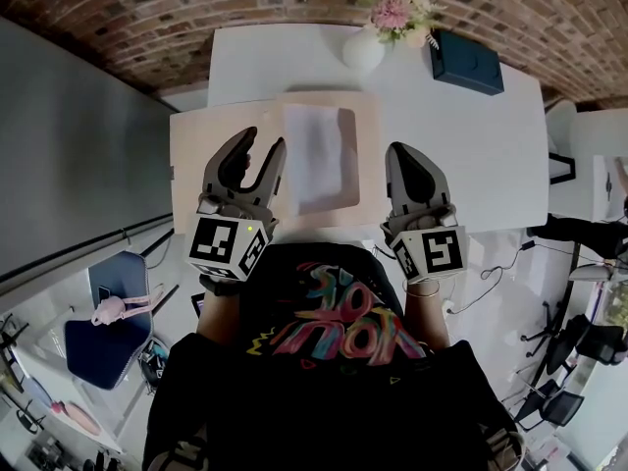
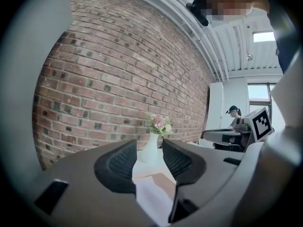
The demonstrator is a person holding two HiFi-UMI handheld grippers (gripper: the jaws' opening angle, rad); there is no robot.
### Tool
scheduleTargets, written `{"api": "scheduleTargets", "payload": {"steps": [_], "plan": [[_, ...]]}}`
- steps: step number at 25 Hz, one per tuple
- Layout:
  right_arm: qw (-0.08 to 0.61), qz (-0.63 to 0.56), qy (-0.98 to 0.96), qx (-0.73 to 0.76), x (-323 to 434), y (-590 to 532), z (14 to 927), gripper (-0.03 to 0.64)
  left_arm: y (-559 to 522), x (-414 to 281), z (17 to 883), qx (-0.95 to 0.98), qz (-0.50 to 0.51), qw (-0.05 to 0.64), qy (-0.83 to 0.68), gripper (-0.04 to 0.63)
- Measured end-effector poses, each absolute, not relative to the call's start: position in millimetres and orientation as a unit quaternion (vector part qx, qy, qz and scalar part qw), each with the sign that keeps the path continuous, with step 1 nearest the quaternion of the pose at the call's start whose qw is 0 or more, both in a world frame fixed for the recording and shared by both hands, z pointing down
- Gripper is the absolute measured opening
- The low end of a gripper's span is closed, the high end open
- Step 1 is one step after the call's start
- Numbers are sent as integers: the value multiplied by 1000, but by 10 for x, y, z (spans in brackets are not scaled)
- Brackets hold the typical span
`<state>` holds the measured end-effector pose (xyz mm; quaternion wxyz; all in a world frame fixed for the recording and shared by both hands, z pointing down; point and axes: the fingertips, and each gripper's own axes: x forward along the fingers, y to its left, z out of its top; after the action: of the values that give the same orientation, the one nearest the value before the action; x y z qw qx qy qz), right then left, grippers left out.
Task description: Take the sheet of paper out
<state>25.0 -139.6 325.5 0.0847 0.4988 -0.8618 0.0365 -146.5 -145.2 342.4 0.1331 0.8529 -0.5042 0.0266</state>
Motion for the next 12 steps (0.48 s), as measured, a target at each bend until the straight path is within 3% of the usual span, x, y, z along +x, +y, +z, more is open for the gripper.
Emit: {"api": "scheduleTargets", "payload": {"steps": [12], "plan": [[88,57,-856,507,292,-1417,3382,18,-1534,-1362,3949,851,31,212,-479,166]]}}
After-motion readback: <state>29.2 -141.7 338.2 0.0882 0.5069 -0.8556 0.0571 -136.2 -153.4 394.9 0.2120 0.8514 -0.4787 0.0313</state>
